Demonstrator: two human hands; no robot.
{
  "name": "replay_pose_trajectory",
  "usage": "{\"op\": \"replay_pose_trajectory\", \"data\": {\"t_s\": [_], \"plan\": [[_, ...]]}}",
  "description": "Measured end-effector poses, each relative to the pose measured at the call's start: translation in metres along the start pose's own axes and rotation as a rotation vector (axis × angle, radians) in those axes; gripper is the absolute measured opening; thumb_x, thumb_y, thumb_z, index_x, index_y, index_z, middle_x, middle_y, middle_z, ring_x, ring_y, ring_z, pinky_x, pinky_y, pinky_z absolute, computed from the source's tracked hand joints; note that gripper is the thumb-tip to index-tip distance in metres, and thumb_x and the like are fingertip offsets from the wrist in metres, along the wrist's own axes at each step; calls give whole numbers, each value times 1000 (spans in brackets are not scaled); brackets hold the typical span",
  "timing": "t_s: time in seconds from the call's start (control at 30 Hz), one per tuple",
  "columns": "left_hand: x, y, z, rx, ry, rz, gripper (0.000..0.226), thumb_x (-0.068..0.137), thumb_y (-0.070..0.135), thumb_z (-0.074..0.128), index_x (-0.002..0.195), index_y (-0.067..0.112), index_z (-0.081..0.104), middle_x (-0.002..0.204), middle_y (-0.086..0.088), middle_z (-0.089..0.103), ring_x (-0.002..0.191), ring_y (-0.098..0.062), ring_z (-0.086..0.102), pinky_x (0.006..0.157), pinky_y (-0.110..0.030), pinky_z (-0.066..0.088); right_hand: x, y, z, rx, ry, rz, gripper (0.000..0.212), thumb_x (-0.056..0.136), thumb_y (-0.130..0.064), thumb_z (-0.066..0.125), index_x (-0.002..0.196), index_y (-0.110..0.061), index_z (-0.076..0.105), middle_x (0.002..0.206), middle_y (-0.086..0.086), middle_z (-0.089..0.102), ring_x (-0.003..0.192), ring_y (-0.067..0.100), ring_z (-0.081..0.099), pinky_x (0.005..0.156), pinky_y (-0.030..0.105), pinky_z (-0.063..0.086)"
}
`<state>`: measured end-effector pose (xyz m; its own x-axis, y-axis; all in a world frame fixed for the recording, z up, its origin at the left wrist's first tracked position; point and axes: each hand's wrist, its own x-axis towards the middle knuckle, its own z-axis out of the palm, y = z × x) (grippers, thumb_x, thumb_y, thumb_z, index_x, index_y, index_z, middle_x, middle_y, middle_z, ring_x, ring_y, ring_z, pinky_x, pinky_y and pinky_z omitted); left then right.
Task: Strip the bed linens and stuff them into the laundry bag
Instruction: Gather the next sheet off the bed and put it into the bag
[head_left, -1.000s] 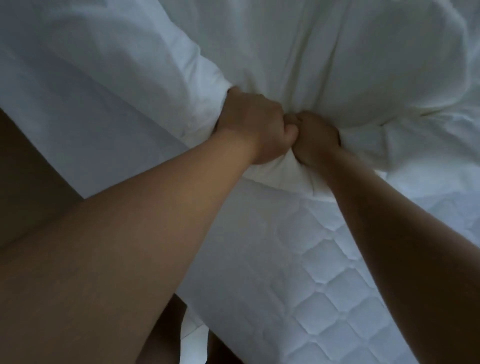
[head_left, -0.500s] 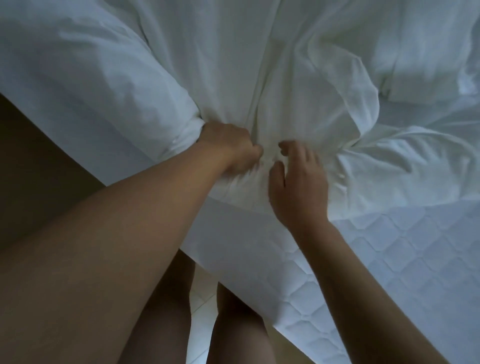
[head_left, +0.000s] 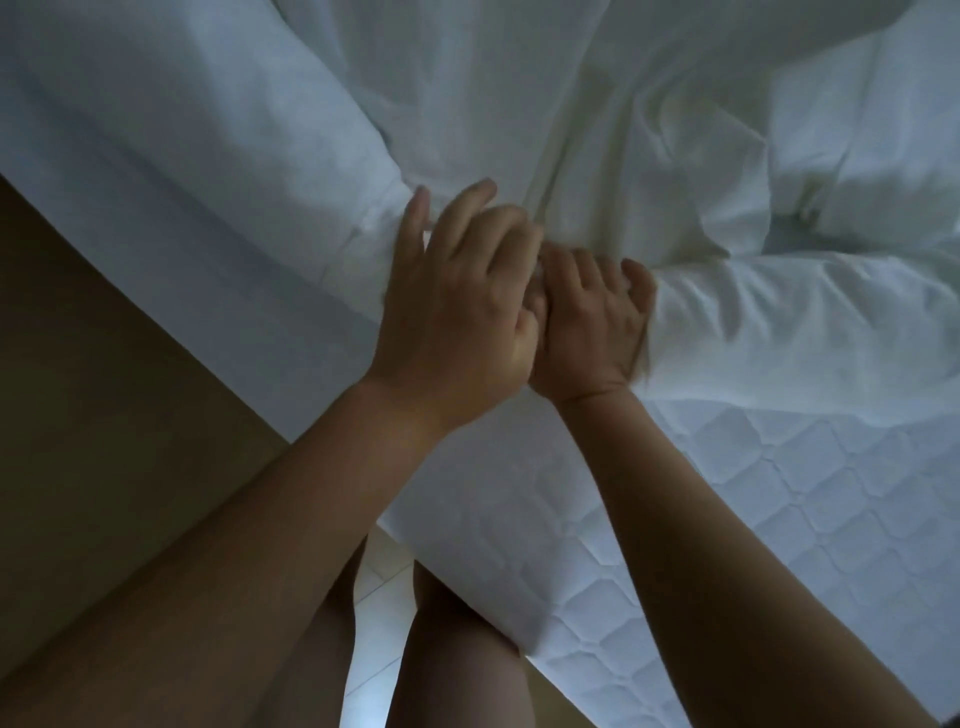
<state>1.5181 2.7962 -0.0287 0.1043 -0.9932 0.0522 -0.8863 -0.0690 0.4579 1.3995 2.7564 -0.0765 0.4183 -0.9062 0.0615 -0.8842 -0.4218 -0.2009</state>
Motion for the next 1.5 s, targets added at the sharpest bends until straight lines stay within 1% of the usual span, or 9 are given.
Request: {"op": "replay_pose_trajectory", "data": {"t_s": [0.13, 0.33, 0.5, 0.63, 0.7, 0.87, 1.1, 1.27, 1.5], "plan": [[-10, -34, 12, 227, 42, 205, 47, 80, 32, 52, 117, 4, 65, 117, -11, 66, 121, -27, 49, 112, -46, 10, 38, 4, 2, 55, -131, 61, 39, 81, -33, 30, 76, -8, 60, 65, 12, 65, 61, 32, 60, 72, 37, 25], [56, -53, 34, 231, -46, 210, 48, 69, 45, 50, 91, 8, 70, 84, -11, 66, 81, -31, 62, 98, -44, 26, 85, 7, 12, 39, -369, 219, 44, 94, -35, 27, 93, -9, 62, 98, 15, 68, 89, 33, 62, 70, 34, 31], [80, -57, 49, 179, -32, 153, 40, 79, 41, 43, 77, 5, 61, 74, -14, 60, 71, -32, 58, 85, -42, 27, 104, 11, 23, 26, -453, 285, 34, 97, -32, 35, 75, -14, 55, 78, 8, 60, 69, 23, 49, 63, 30, 28], [99, -59, 56, 153, -85, 154, 39, 82, 38, 43, 72, 4, 60, 70, -17, 61, 67, -33, 59, 74, -39, 24, 104, 15, 11, 243, -255, 375, 28, 95, -25, 36, 97, -6, 57, 88, 12, 62, 80, 31, 56, 66, 31, 30], [106, -59, 59, 116, -135, 129, 41, 81, 39, 41, 71, 5, 61, 70, -18, 63, 66, -35, 60, 73, -39, 25, 90, 11, -6, 354, -80, 242, 31, 91, -21, 38, 102, 0, 58, 88, 16, 61, 84, 34, 58, 70, 34, 35], [124, -52, 53, 151, -268, 65, 63, 78, 48, 18, 86, 7, 64, 95, -18, 67, 89, -36, 59, 87, -41, 31, 43, 0, 3, -151, -154, 69, 55, 93, -44, 38, 113, 2, 62, 108, 21, 67, 100, 37, 64, 86, 44, 49], [133, -34, 49, 340, -428, -59, 45, 98, 43, 29, 102, 17, 66, 113, -9, 67, 105, -28, 58, 98, -35, 26, 53, 18, 9, -159, 19, 8, 34, 95, -28, 44, 72, -6, 55, 59, 16, 59, 48, 32, 56, 46, 28, 41], [122, -31, 27, 340, -563, -140, 50, 99, 43, 25, 113, 15, 64, 121, -11, 64, 113, -26, 56, 102, -35, 27, 49, 9, 0, 2, 10, 15, 36, 95, -25, 43, 70, -1, 53, 54, 26, 56, 41, 36, 53, 48, 27, 28], [59, -32, 12, 197, -990, -388, 53, 100, 41, 23, 135, 12, 50, 146, -15, 43, 130, -32, 44, 103, -39, 34, 12, -15, -38, 174, -443, -85, 46, 102, -37, 27, 107, -9, 63, 103, 21, 67, 93, 38, 63, 72, 38, 44]]}}
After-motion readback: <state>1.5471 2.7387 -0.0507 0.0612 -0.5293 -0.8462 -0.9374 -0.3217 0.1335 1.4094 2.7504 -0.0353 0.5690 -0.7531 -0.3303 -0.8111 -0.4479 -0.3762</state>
